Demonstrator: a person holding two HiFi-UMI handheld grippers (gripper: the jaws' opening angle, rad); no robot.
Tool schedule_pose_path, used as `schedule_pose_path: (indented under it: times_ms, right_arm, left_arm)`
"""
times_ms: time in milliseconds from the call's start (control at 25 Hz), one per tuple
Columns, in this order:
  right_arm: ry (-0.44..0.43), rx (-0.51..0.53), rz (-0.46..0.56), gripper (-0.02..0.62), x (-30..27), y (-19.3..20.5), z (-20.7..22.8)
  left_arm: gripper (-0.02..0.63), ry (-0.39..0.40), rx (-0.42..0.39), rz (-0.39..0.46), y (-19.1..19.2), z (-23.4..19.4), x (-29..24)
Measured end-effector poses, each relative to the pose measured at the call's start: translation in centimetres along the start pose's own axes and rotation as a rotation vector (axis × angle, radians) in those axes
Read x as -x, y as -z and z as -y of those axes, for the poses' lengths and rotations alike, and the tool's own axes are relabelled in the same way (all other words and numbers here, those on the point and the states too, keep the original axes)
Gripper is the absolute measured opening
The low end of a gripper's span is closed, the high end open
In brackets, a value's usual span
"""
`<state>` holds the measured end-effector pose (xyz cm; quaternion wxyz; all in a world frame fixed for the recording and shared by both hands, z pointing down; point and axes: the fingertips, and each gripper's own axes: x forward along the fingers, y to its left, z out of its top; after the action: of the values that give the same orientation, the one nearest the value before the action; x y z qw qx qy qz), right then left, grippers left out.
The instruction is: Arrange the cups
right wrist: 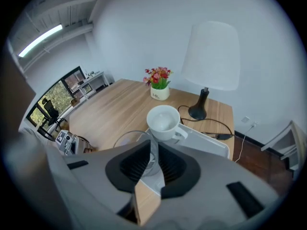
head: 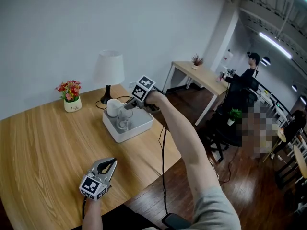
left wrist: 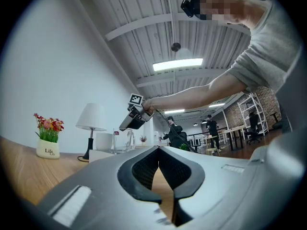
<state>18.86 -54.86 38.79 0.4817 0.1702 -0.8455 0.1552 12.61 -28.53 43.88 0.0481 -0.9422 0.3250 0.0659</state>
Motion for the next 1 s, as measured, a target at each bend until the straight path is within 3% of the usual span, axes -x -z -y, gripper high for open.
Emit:
schedule_pose_path:
  times_ms: [80, 160, 280, 360, 520, 560, 720, 840, 880, 1000]
  right_arm:
    - [-0.002, 0.014, 0.069, 0.067, 1.7, -0.5, -0.4]
    - [-0.036, 0.043, 0.217, 0.067, 4.0, -1.6, -2.0]
    - [-0.189, 0.090, 0.527, 0.066, 8.5, -3.0, -8.7]
    - [-0.261, 0.170, 0.658, 0.061, 10.4, -2.0, -14.3]
    - [-0.305, 0.341, 0.818, 0.061, 9.3, 4.1, -25.6]
    - [-0.305, 0.352, 0.856, 0.021, 8.3, 5.8, -28.0]
    - [-0.312, 0.299, 0.987, 0.020, 4.3, 11.6, -35.4]
    - [-0.269, 0.258, 1.067, 0.024, 2.0, 13.9, -38.9]
    - [-0.237, 0.251, 1.076, 0.063, 1.2, 14.4, -39.6]
    - [-0.176, 0.254, 1.067, 0.083, -1.2, 15.2, -41.8]
  left_arm:
    - [0.009, 0.001, -0.001, 0.004, -0.2, 0.2, -0.1]
    - [0.009, 0.000, 0.003, 0.004, -0.2, 0.3, -0.1]
    - [0.009, 0.007, 0.001, 0.004, -0.1, 0.5, 0.0]
    - [0.009, 0.007, -0.003, 0.010, -0.3, 0.5, 0.1]
    - [0.008, -0.011, 0.001, 0.038, -0.9, 0.5, 0.8]
    - [0.008, -0.011, 0.010, 0.047, -1.0, 0.6, 1.2]
    - [0.008, 0.012, 0.068, 0.076, -2.3, 2.5, 2.7]
    - [0.008, 0.055, 0.059, 0.054, -3.3, 6.1, 3.9]
    - [0.009, 0.067, 0.049, 0.038, -3.4, 7.4, 4.4]
    - [0.000, 0.046, 0.043, -0.022, -2.5, 9.4, 6.7]
